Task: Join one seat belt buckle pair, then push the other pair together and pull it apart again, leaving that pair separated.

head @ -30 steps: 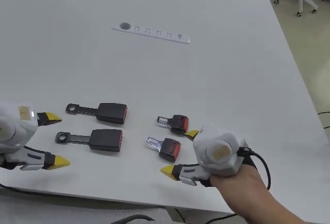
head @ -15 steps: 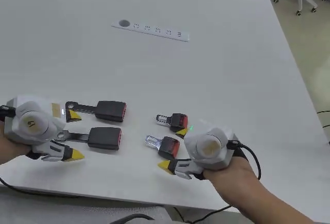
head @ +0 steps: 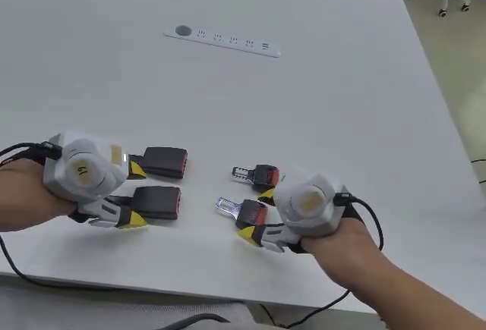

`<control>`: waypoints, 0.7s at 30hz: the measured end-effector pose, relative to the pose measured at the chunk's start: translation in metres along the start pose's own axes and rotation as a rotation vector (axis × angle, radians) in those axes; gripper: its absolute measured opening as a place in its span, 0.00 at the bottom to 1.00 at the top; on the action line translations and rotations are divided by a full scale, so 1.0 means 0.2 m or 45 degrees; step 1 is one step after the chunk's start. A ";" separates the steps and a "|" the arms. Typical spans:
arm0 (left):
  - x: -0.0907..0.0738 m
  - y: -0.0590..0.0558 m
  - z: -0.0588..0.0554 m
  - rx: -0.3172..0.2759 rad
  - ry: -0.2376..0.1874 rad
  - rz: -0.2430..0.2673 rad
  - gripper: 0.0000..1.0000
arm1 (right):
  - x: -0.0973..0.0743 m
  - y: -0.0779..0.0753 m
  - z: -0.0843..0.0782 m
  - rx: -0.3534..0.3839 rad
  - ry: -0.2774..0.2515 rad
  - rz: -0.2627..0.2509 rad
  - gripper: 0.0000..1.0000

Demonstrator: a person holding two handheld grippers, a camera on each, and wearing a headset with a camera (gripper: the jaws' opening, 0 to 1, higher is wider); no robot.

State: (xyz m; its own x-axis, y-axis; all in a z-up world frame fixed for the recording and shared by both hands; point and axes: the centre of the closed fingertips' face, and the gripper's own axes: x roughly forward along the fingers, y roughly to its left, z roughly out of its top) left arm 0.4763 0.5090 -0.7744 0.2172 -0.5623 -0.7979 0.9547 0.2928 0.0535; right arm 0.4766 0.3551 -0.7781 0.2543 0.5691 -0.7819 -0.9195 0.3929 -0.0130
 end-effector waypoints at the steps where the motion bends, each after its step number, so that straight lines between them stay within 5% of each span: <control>1: 0.01 0.00 0.00 0.001 -0.004 -0.007 0.48 | 0.01 -0.01 0.00 -0.002 0.006 0.006 0.39; 13: 0.06 -0.03 0.00 0.143 0.074 -0.096 0.41 | 0.04 -0.01 -0.04 -0.071 0.081 0.059 0.33; 21: 0.07 -0.03 0.00 0.162 0.079 -0.130 0.39 | 0.04 -0.02 -0.04 -0.147 0.103 0.127 0.33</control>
State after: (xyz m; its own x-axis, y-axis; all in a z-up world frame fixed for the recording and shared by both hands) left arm 0.4737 0.4997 -0.7872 0.1082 -0.5341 -0.8385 0.9901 0.1340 0.0425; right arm 0.4795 0.3535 -0.7891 0.1395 0.5394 -0.8304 -0.9684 0.2495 -0.0006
